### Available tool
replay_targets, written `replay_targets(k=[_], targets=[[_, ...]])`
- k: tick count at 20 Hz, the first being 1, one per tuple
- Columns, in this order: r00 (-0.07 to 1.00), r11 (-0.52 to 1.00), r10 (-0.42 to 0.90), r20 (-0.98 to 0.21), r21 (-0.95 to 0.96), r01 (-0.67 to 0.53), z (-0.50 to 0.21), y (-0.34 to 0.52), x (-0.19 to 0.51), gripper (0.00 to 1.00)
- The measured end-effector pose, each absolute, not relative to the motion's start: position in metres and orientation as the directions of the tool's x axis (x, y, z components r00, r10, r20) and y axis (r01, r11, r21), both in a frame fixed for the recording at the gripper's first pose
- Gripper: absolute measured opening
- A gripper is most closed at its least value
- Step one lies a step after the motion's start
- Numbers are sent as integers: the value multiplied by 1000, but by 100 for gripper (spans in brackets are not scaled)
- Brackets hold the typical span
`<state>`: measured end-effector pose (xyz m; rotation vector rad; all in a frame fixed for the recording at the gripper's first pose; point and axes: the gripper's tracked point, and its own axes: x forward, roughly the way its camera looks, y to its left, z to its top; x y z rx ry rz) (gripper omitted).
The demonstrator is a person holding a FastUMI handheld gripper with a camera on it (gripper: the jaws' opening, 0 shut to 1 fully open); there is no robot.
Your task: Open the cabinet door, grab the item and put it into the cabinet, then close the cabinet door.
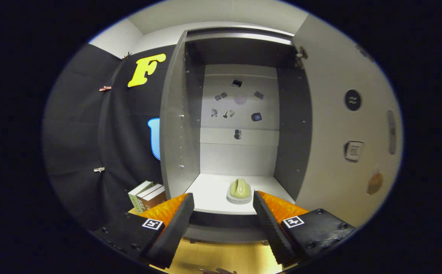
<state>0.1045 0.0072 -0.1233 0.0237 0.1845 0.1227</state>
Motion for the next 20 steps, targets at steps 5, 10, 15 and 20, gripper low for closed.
replay_targets(k=[5, 10, 15, 20], targets=[[991, 998, 55, -126, 41, -50, -78, -52, -12, 97], [972, 983, -178, -153, -68, 169, -68, -142, -106, 98], [925, 930, -366, -101, -58, 362, -52, -225, -136, 98], [928, 934, -357, -108, -17, 357, -58, -285, -126, 98]])
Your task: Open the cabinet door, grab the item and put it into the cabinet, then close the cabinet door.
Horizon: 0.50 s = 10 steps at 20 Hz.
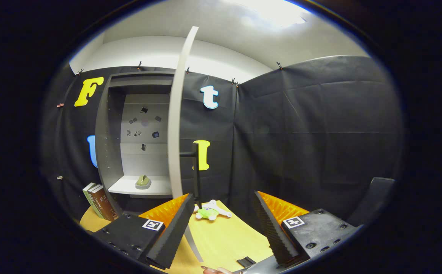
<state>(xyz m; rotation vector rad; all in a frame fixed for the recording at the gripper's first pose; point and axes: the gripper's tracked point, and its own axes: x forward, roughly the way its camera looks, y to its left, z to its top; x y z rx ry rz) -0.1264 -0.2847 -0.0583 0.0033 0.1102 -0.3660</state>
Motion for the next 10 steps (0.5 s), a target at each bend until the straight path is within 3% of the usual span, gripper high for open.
replay_targets(k=[6, 10], targets=[[981, 986, -133, -143, 83, 146, -76, -274, -92, 97], [986, 988, -58, -157, 135, 79, -82, -276, -82, 96]])
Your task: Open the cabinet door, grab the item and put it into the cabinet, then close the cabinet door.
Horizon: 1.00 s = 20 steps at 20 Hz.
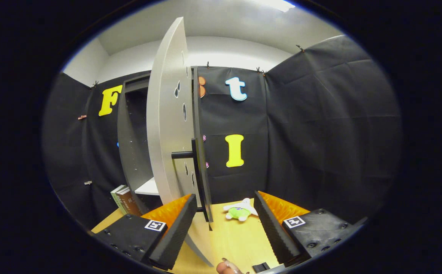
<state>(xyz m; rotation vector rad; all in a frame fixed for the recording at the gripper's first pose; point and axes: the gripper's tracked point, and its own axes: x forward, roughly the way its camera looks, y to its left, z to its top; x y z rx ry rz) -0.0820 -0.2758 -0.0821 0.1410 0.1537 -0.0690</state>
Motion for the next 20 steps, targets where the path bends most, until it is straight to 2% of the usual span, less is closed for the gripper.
replay_targets(k=[5, 17, 20], targets=[[989, 994, -2, -151, 111, 19, -78, -261, -87, 97], [971, 971, 197, -133, 166, -175, -80, -99, -44, 97], [956, 934, 285, -63, 244, -263, -54, -48, -34, 98]])
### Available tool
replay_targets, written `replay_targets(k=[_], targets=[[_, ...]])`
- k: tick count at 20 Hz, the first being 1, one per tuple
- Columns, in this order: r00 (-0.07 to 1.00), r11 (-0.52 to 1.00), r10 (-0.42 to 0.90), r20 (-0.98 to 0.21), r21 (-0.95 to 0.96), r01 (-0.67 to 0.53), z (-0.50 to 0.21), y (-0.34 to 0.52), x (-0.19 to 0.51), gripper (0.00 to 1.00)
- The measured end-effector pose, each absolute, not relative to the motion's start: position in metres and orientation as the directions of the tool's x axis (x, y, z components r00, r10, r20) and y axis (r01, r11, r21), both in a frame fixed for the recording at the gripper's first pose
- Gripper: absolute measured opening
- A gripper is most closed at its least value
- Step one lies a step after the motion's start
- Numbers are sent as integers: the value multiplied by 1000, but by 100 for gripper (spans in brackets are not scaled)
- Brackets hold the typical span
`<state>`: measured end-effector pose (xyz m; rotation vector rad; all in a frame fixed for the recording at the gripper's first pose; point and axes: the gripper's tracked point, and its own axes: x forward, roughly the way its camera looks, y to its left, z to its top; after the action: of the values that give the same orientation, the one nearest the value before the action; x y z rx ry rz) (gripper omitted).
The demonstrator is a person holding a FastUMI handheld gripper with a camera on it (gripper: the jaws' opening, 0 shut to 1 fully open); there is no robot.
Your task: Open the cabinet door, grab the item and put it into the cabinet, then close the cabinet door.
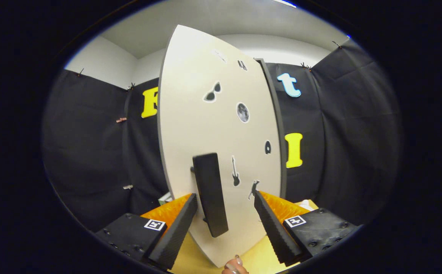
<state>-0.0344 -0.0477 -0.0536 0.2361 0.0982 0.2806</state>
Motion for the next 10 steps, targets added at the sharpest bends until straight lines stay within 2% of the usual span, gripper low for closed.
replay_targets(k=[2, 6, 10], targets=[[949, 928, 310, -52, 234, -290, -49, -32, -36, 98], [985, 985, 154, -74, 93, -147, -63, -51, -32, 98], [985, 991, 128, -112, 51, -123, -69, -52, -34, 98]])
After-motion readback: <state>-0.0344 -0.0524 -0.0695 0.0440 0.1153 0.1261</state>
